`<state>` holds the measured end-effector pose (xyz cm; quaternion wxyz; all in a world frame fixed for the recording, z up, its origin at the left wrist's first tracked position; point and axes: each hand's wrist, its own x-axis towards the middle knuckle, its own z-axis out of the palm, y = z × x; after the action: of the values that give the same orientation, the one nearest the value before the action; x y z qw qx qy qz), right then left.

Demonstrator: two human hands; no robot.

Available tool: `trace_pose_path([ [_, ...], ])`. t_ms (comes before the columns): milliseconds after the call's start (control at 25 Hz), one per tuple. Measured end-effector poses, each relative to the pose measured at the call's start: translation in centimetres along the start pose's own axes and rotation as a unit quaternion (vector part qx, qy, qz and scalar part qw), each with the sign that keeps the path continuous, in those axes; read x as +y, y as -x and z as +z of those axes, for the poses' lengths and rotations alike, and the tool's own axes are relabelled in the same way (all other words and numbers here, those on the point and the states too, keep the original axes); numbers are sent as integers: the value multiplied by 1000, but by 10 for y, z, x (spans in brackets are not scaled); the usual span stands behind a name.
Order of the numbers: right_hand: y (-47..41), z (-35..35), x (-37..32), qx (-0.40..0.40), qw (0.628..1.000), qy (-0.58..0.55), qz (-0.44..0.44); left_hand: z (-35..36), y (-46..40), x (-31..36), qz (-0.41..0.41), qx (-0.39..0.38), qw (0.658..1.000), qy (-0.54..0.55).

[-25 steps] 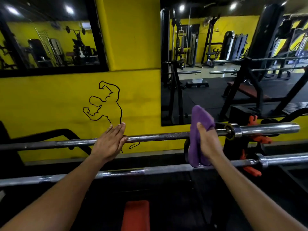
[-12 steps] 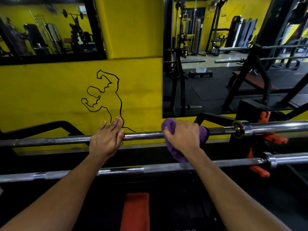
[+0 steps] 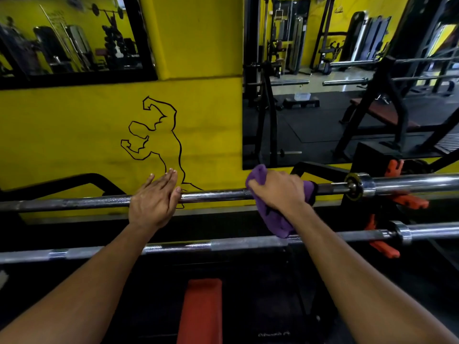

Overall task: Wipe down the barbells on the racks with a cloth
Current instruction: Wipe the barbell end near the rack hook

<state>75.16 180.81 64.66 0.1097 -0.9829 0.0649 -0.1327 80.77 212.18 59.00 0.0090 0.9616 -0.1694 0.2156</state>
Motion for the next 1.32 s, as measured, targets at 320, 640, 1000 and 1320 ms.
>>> trace_pose_path([
  [320, 22, 34, 89, 66, 948, -13, -312, -2, 1, 6, -12, 22, 1000, -4],
  [640, -23, 2, 23, -206, 947, -133, -208, -1, -2, 11, -37, 67, 997, 15],
  [1000, -140, -104, 54, -324, 713, -621, -22, -9, -2, 20, -103, 25, 994, 39],
  [1320, -164, -63, 77, -501, 730, -465, -3, -6, -10, 36, -237, 18, 968, 77],
])
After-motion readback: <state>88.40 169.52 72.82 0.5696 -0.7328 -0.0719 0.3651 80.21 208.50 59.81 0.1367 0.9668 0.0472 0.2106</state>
